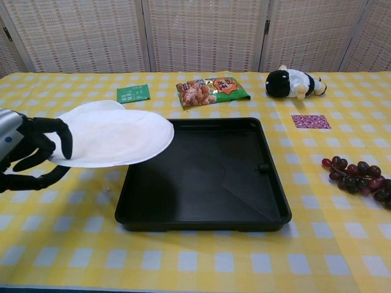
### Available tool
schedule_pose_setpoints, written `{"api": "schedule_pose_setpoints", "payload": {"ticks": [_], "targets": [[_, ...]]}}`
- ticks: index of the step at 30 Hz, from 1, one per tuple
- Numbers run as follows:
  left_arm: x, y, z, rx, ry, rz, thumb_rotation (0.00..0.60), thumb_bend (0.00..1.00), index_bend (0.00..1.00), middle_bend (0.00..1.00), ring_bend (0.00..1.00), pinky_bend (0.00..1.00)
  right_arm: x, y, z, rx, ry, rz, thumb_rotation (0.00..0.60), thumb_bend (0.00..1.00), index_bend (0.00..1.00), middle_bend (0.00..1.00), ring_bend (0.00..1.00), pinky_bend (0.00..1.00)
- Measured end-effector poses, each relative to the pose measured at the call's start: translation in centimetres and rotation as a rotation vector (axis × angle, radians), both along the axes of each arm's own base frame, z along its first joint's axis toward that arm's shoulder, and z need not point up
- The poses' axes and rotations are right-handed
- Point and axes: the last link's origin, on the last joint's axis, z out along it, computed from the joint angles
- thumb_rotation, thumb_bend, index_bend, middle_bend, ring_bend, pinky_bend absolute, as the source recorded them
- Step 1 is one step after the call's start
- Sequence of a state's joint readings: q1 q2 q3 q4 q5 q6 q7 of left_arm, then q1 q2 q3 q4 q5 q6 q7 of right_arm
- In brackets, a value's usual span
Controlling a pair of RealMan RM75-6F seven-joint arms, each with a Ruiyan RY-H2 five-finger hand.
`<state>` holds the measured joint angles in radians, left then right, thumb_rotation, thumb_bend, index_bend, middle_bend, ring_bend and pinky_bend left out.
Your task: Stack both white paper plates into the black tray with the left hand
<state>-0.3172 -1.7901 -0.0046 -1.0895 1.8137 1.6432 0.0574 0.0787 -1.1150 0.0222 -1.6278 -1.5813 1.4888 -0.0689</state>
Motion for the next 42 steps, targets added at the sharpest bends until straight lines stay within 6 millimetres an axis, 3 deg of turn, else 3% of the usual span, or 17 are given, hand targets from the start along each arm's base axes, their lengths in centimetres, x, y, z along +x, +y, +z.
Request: {"api": "schedule_pose_setpoints", "payload": {"ticks": [16,29,37,39,42], "targets": [[6.0,3.0,-5.1,-0.104,-0.007,-0.092,0.600,0.48,0.64,1.00,1.00,1.00,-0.9,0.4,1.4,-0.049,-0.002,-0.042,0.600,0.37,0.00,0.00,0.00,0.00],[8.1,5.4,-9.0,-0.168,0.019,-0.097,0.600,0.48,0.64,1.00,1.00,1.00,-2.2,0.9,2.9,-0.103,0.006,-0.104,0.600,0.36,0.00,0.00,0.00,0.00],[8.4,6.7,-10.8,-0.180,0.050,-0.080,0.600,0.48,0.64,1.00,1.00,1.00,-2.8,0.8,3.4,-0.116,0.009,-0.128,0.600,0.37,0.00,0.00,0.00,0.00],[8.3,6.8,-11.0,-0.180,0.053,-0.076,0.600,0.48,0.58,1.00,1.00,1.00,-2.8,0.7,3.4,-0.114,0.009,-0.130,0.600,0.37,0.00,0.00,0.00,0.00],[8.2,7.1,-11.4,-0.184,0.052,-0.064,0.600,0.47,0.39,1.00,1.00,1.00,-2.8,0.7,3.4,-0.115,0.009,-0.130,0.600,0.37,0.00,0.00,0.00,0.00]]}}
